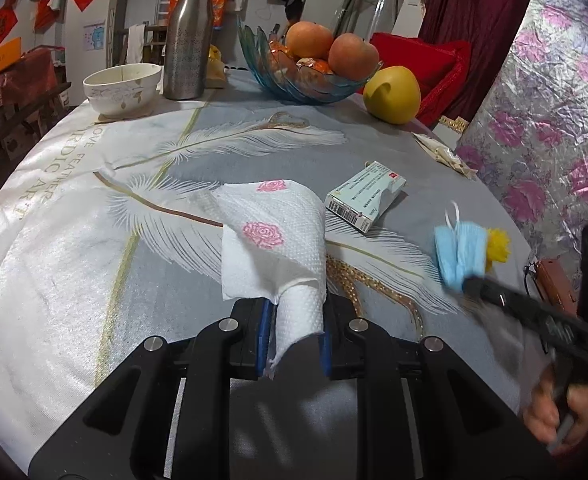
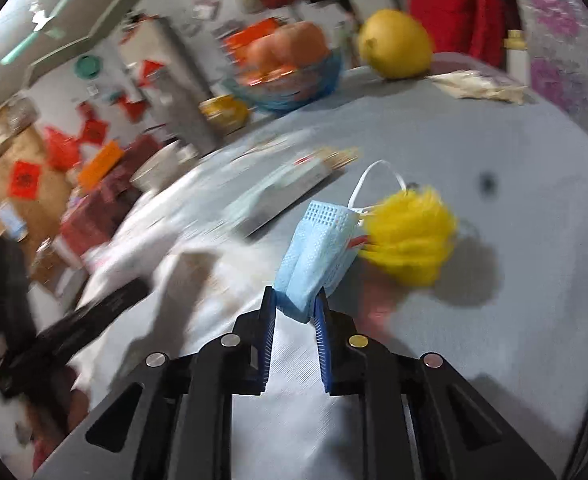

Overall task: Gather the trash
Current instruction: 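Grasp the pink-printed tissue with the left tool while the right tool grasps the blue mask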

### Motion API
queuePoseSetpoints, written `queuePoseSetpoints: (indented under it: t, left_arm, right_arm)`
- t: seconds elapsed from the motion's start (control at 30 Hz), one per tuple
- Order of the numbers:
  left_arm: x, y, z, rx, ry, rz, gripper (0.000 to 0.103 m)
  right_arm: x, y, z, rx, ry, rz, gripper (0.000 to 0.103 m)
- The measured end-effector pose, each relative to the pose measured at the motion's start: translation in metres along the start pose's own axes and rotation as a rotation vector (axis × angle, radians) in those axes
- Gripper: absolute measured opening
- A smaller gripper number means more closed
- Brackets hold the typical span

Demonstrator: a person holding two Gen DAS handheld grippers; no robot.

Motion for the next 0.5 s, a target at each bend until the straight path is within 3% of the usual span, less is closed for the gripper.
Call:
queuePoseSetpoints:
  t: [0.13,0.2,0.27,0.3,0.33,0.5]
  left_arm:
    - [0.0,-0.001,0.001,0.001,-0.004,-0.003,0.021]
    - [-0.001,0.0,0.0,0.004,0.002,-0.004,0.021]
    - [-0.001,-0.001,0.0,0.008,0.002,-0.004,0.021]
    - [-0.001,-0.001,0.001,0.01,-0.001,-0.005,0.021]
    - [-0.001,-0.001,0.002,0.009,-0.006,-0.006,0.021]
    - [-0.001,0.0,0.002,0.004,-0.008,0.0,0.021]
  right_arm:
    - [-0.034,-0.01,0.029,0.07,-0.104,0.067,0.02]
    - [-0.042,-0.012,0.035,0.056,-0.141,0.079,0.024]
    - [-0.041,-0.016,0.035,0.016,-0.154,0.06,0.03]
    - [-0.038,-0.018,0.035,-0.016,-0.165,0.046,0.041]
    - [-0.035,-0.023,0.035,-0.048,-0.172,0.021,0.045]
    - [-0.025,-0.044,0.036,-0.073,-0.186,-0.064,0.044]
Point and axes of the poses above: each gripper's, at about its wrist camera, not at the fingertips, and y roughly the way its jaws point, z to its left, x to its top, the point moved 6 cm from there along y, roughly the way its jaws point, and after that the axes turned 2 degrees about -y, right-handed, at the moved point
